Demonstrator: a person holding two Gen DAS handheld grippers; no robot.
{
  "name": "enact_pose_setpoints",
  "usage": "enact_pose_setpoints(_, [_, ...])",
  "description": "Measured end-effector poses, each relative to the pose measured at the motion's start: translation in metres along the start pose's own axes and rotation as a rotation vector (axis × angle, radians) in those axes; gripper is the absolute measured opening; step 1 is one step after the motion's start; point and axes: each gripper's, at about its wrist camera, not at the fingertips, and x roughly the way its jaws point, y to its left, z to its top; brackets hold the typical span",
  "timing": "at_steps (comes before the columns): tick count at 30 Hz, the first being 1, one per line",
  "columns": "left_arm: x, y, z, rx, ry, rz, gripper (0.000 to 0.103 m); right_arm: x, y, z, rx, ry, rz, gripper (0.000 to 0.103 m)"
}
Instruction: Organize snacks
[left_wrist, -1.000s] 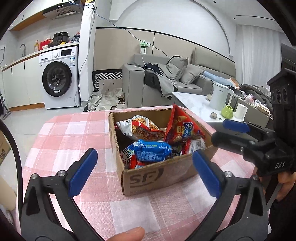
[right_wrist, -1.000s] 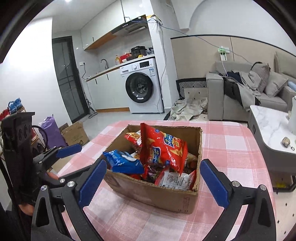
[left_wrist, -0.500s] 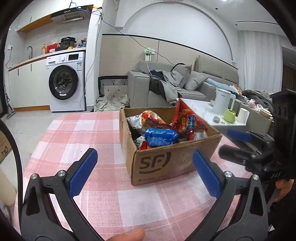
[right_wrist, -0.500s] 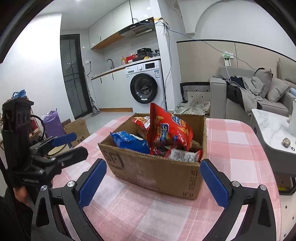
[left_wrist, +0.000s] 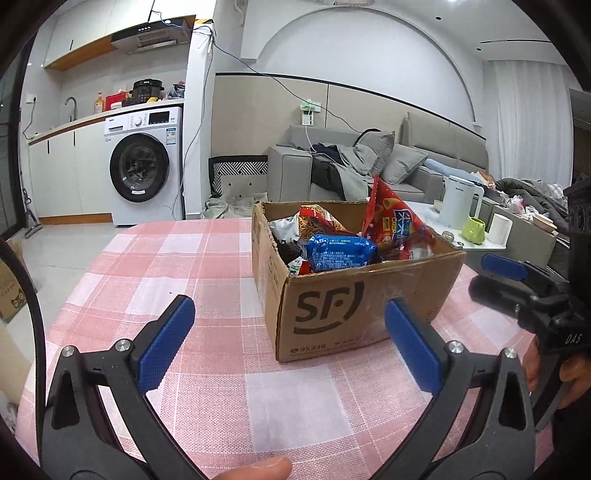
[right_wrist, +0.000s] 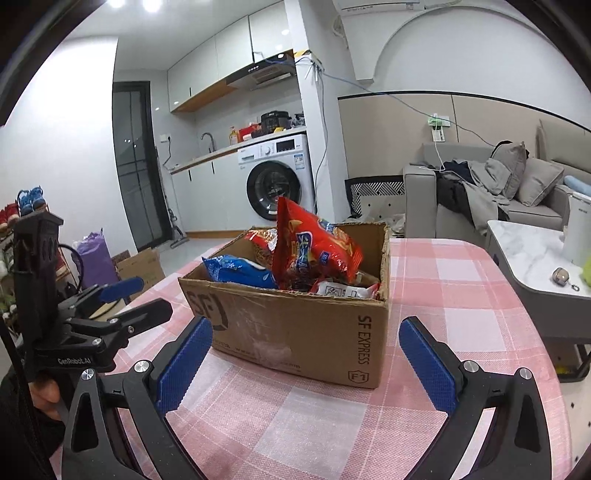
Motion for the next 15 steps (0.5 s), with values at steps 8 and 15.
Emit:
enact_pose_setpoints(8, [0.005, -0.003, -0.004, 0.011, -0.005, 0.009, 0.102, -0.004, -0.007, -0.002, 0.023, -0.023, -0.024, 0.103])
enact_pose_setpoints(15, [0.009, -0.004, -0.005, 0.002, -0.008, 0.009, 0.102, -0.008, -0.012, -0.003, 0.041, -0.042, -0.017, 0.103])
